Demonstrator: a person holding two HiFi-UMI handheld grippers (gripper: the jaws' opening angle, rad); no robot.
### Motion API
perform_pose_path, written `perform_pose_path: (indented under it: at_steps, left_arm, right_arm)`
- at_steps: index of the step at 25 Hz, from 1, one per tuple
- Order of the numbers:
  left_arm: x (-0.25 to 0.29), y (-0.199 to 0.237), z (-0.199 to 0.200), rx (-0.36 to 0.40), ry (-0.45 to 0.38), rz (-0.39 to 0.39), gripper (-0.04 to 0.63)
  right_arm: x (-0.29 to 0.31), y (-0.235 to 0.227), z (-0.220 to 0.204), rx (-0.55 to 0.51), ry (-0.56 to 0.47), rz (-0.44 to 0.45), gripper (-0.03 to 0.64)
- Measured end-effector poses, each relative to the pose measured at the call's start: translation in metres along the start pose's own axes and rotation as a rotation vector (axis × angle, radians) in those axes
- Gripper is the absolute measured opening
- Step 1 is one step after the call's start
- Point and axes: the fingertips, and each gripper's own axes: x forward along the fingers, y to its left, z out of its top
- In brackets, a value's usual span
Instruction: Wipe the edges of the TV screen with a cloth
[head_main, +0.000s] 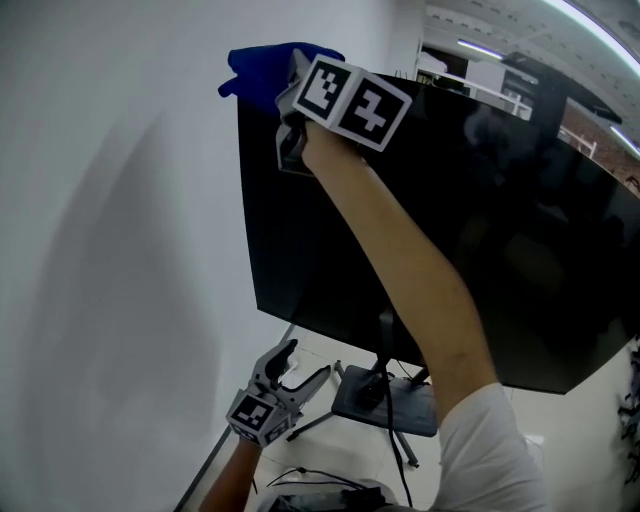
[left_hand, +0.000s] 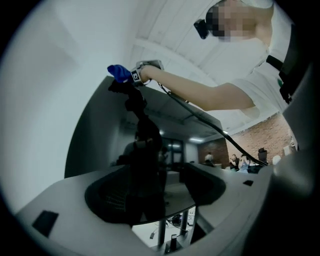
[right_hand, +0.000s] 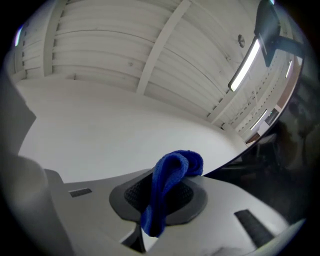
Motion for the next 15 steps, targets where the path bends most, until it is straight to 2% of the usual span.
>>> perform_pose_path:
  at_steps: [2, 5, 7, 10, 13, 15]
  left_arm:
    - [0.027, -0.022, -0.01, 0.01, 0.006, -0.068, 0.321]
    - [0.061, -0.072, -0.007, -0.044, 0.019, -0.178, 0.322]
    - [0.072, -0.099, -0.011, -0.052, 0.028, -0.242, 0.321]
    - [0.084, -0.107, -0.029, -0.032, 0.024, -0.331, 0.321]
    - [0.092, -0.117, -0.021, -0.057, 0.038, -0.433, 0.321]
    - [0.111, -0.162, -0.017, -0.075, 0.048, -0.492, 0.321]
  right_arm:
    - [-0.024, -0.024, 0.017, 0.004, -0.008, -0.011, 0.057]
    - [-0.076, -0.064, 0.055, -0.036, -0.044, -0.067, 0.057]
    - [-0.111, -0.08, 0.077, -0.052, -0.066, -0.097, 0.057]
    - [-0.143, -0.098, 0.097, -0.062, -0.09, -0.142, 0.058]
    - [-0.172, -0.113, 0.12, -0.146, -0.125, -0.221, 0.057]
    - [-0.228, -0.143, 0.159, -0.215, -0.154, -0.291, 0.058]
